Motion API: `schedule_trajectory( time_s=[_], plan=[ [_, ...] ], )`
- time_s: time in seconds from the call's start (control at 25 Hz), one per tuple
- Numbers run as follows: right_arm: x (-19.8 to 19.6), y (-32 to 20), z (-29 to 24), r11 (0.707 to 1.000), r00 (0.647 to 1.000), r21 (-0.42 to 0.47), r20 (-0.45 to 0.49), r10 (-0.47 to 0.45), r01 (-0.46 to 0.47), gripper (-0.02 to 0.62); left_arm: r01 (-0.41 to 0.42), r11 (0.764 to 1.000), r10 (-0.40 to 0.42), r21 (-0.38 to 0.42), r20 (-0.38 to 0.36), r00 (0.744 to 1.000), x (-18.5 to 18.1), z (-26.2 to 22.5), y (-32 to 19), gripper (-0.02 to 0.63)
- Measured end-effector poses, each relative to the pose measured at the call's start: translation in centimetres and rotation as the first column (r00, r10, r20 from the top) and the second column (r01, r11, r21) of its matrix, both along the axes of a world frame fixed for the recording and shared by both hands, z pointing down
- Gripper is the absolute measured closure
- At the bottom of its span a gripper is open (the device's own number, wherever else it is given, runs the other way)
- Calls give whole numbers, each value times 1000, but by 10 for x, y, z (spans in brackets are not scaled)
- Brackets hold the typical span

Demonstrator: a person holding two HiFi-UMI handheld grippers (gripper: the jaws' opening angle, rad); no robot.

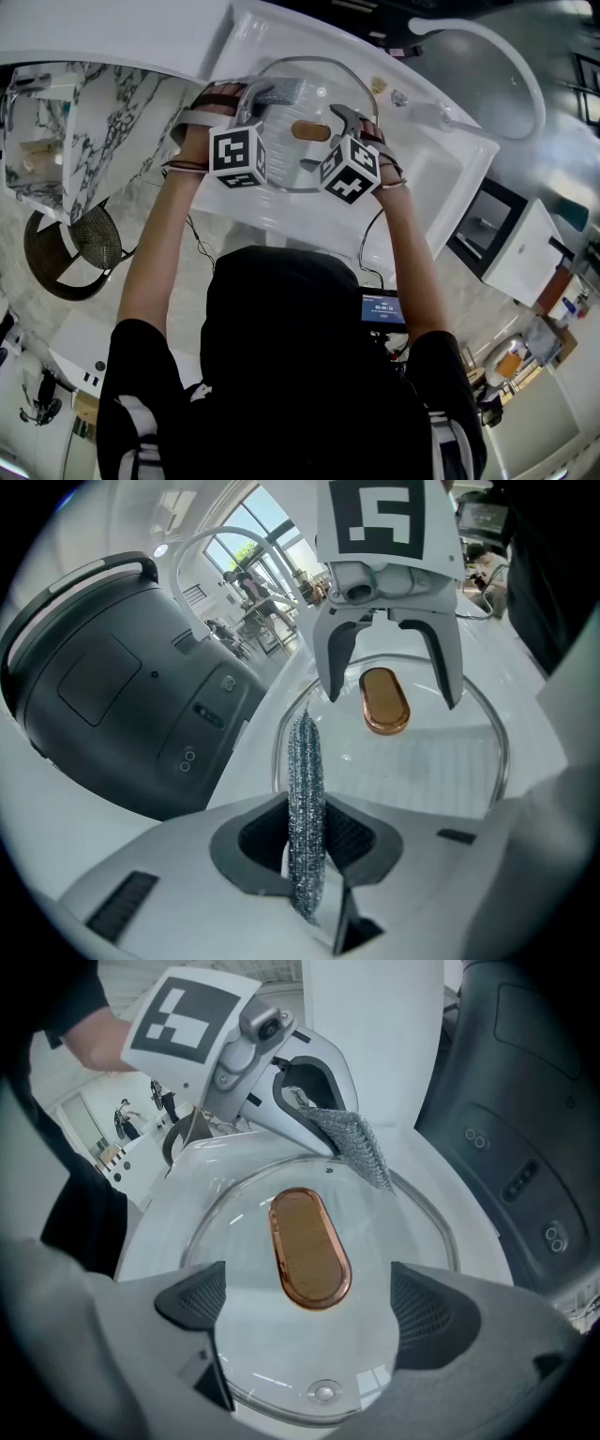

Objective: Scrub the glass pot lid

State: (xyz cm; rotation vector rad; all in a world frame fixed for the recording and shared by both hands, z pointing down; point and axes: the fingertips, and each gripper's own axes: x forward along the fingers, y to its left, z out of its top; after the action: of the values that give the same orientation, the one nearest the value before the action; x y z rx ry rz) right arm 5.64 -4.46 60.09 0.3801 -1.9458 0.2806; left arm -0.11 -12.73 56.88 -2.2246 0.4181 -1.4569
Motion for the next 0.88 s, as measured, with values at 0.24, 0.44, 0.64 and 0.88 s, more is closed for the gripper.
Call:
schedule_trajectory(
  time_s=[0.24, 0.44, 0.64, 0.88],
  plan=[
    [0, 0, 0, 1000, 1000, 1, 0, 0, 0, 100, -13, 1000, 13, 8, 12, 1000, -4, 0, 6, 534],
    [1, 1, -1, 1000, 1000, 0, -3, 1, -1, 100, -17, 1000, 17, 0, 18, 1000, -7, 1, 15, 534],
    [0, 2, -1, 1000, 1000, -3, -7, 0, 0, 100, -11, 1000, 11, -18, 28, 1000, -13, 0, 24, 534],
    [0, 1, -1, 1000, 1000, -1, -6, 0, 0, 100, -5, 1000, 6, -29, 32, 999, -18, 1, 36, 534]
  ],
)
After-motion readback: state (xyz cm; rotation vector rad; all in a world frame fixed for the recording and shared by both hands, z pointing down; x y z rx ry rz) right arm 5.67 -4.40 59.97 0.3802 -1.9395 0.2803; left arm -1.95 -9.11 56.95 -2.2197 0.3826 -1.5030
